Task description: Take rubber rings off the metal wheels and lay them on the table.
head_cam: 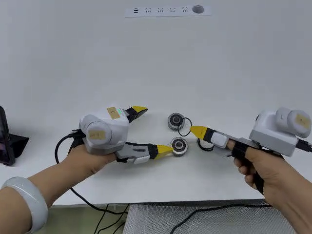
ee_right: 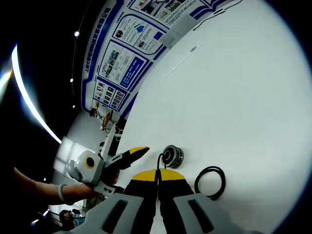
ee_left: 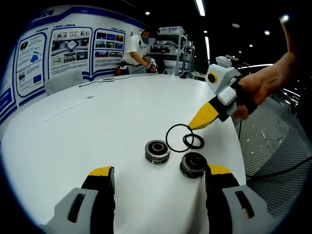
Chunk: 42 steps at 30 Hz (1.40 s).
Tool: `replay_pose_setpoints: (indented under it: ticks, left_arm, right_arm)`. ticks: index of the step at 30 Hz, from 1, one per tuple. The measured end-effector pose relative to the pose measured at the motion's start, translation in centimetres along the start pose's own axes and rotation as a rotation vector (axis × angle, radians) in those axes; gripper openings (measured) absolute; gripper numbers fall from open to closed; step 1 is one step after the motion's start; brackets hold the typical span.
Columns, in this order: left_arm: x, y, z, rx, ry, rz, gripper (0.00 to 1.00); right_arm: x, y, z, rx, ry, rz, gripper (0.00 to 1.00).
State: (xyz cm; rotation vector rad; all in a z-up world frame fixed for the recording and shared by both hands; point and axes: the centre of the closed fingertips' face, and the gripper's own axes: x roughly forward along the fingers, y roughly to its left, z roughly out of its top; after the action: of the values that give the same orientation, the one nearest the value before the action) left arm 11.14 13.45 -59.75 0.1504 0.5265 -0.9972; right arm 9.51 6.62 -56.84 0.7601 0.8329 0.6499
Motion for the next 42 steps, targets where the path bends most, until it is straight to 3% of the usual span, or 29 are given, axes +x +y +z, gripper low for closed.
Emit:
replay_pose_setpoints:
  ticks: [13,20,29,36,42]
  left_arm:
    - [-0.6,-1.1,-0.3,-0.012,-0.02,-0.031,0.85]
    - [-1.1,-1.2,-0.9,-0.013,-0.01,-0.029,0.82]
    - [-1.2,-1.2,-0.8,-0.018,-0.014,-0.032,0.8]
    - [-1.2,-1.2,-0.9,-0.02,-0.005,-0.03,0.78]
    - [-1.4,-1.1,-1.1,-0.023,-0.005,-0.031,0.78]
  right_arm:
    - [-2.1,-1.5,-0.4,0.031,-0.018,-0.037,0.02]
    - [-2.8,-2.4,-0.5,0.042,-0.02,-0.059,0.02]
    - [-3.4,-4.0,-1.2,0.05,-0.011,-0.105,0.02]
    - [-3.7,-5.1,-1.4,-0.055,0.023,-0.164,0.02]
    - [-3.7,-5.2,-1.4,-0.161,0.05,-0.174,0.08]
